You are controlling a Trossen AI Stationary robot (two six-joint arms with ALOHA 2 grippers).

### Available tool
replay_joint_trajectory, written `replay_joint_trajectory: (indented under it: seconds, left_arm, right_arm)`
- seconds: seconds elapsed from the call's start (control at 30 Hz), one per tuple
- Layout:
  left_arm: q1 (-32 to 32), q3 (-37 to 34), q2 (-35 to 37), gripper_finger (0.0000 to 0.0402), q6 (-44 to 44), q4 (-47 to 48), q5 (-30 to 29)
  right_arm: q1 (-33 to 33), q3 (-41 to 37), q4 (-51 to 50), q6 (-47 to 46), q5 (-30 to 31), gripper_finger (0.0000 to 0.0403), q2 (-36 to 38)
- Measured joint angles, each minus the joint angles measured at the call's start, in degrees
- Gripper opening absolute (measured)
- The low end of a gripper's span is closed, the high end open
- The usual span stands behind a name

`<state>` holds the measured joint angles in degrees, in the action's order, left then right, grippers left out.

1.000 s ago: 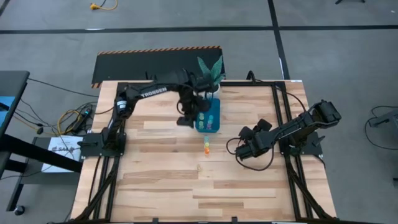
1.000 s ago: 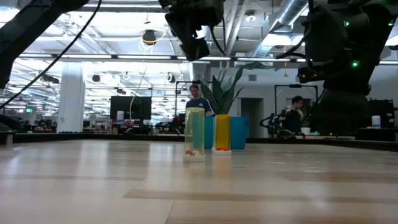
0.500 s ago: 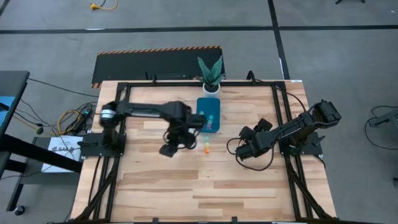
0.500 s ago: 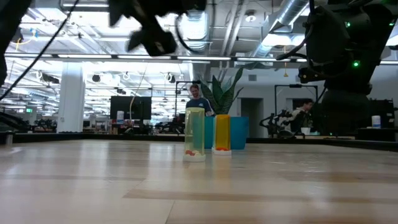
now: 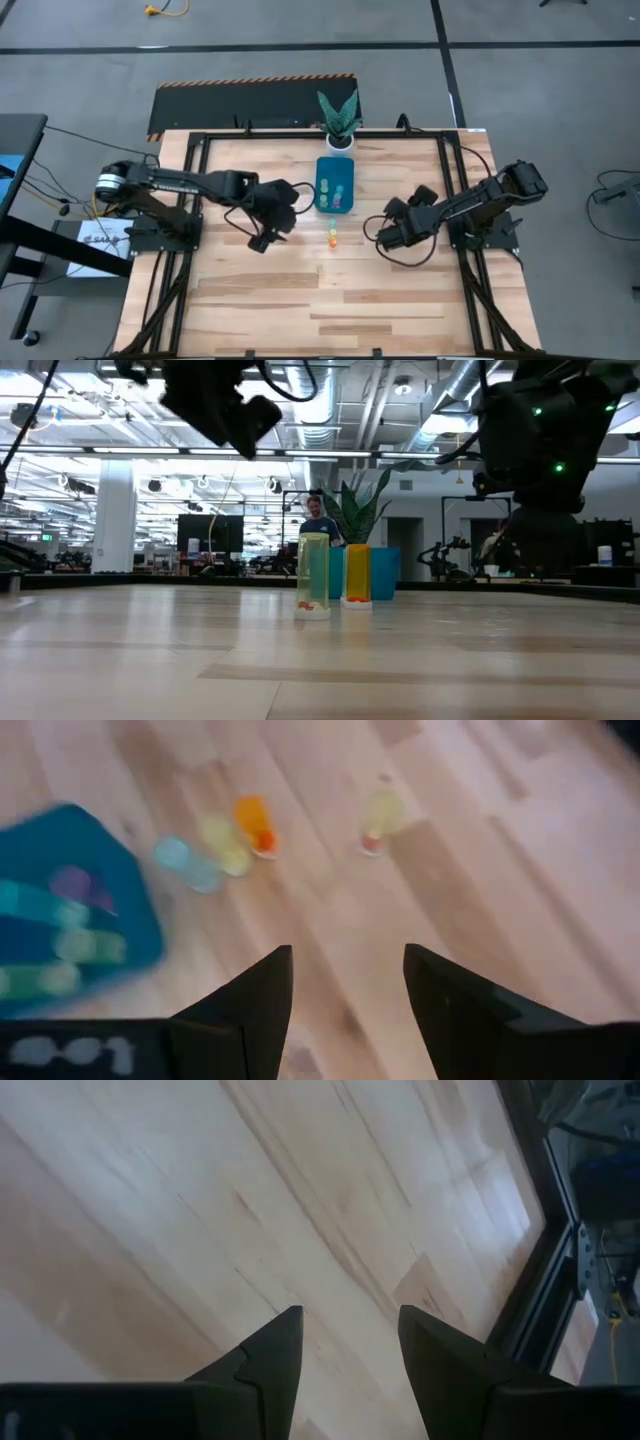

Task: Pick and place pill bottles into a basket
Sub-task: Put the yellow pill bottle into the blue bin

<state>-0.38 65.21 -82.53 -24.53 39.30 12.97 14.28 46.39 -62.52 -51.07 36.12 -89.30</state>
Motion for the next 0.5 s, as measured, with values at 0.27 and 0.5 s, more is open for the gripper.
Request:
replay_joint_trajectory:
  seconds: [0.27,0.5]
  left_arm:
    - [0.0,-4.9,-1.7,0.0182,2.8,-13.0,-2.7]
    - [-1.8,-0.1,-5.5,0.0182,4.3,-8.9,-1.0]
  right_arm:
    - [-2.6,0.0,0.2,5.7,0.0,0.0159,0.0]
    - [-4.0,0.0,0.1,6.6,0.0,0.0159,0.0]
